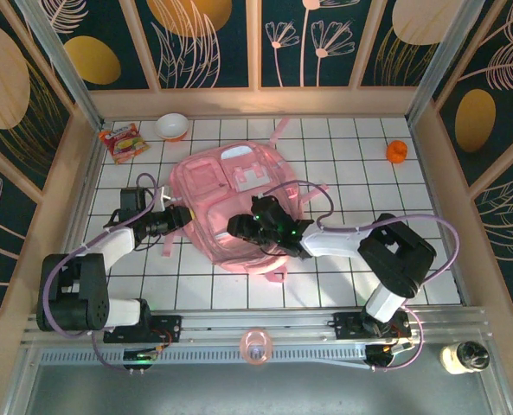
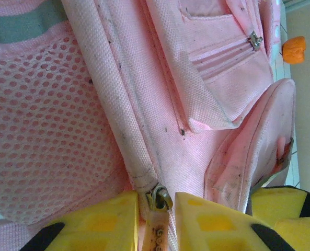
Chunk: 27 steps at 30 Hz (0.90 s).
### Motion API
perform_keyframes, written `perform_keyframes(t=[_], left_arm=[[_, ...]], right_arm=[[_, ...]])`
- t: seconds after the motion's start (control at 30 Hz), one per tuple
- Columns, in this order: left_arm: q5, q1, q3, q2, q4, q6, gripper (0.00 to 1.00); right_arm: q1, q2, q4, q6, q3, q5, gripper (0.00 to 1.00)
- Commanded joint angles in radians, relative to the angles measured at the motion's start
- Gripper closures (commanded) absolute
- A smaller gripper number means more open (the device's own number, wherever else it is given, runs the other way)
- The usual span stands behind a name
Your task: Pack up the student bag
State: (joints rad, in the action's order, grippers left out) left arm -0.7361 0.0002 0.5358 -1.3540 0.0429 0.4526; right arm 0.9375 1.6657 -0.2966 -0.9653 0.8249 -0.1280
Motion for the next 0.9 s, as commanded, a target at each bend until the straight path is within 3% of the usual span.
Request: perform_keyframes(t=[0.0, 0.3, 0.43, 0.6, 0.8, 0.87], left_arm=[[-0.025, 0.001, -0.011, 0.037, -0.026, -0.025, 0.75], [0.005, 0.002, -0.013, 0.068, -0.076, -0.070, 0.85], [0.074, 0.000, -0.016, 0.121, -0.114, -0.121, 0.95], [0.133, 0.000, -0.020, 0.173, -0.133, -0.188, 1.00], [0.245, -0.021, -0.004, 0.234, -0.119, -0.295, 1.00], [0.299, -0.055, 0.004, 0.260, -0.111, -0.358, 1.00]], right_arm=[[-0.026, 0.027, -0.007, -0.013, 0.025, 0.016, 0.51], [-0.053, 0.032, -0.016, -0.017, 0.039, 0.013, 0.52], [-0.069, 0.043, -0.034, -0.028, 0.041, 0.006, 0.54], [-0.083, 0.058, -0.060, -0.036, 0.050, -0.006, 0.57], [-0.082, 0.059, -0.084, -0.039, 0.078, -0.035, 0.60], [-0.078, 0.037, -0.082, -0.041, 0.083, -0.041, 0.56]])
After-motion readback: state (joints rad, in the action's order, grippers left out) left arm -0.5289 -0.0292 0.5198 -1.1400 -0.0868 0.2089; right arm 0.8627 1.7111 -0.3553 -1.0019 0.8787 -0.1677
